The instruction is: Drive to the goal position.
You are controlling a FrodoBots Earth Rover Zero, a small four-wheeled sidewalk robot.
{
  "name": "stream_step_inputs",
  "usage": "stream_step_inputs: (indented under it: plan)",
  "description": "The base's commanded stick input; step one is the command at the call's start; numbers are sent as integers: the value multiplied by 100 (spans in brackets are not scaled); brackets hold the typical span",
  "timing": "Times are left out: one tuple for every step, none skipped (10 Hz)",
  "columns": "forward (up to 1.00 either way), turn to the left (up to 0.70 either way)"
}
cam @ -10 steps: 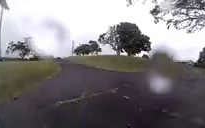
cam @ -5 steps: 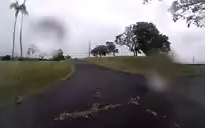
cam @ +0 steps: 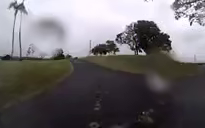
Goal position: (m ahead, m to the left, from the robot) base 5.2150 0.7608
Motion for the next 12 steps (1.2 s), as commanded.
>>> stream_step_inputs:
  plan:
    - [85,0]
    - [85,0]
    - [85,0]
    - [85,0]
    - [85,0]
    - [85,0]
    - [85,0]
    - [85,0]
    - [85,0]
    - [85,0]
    - [85,0]
    - [85,0]
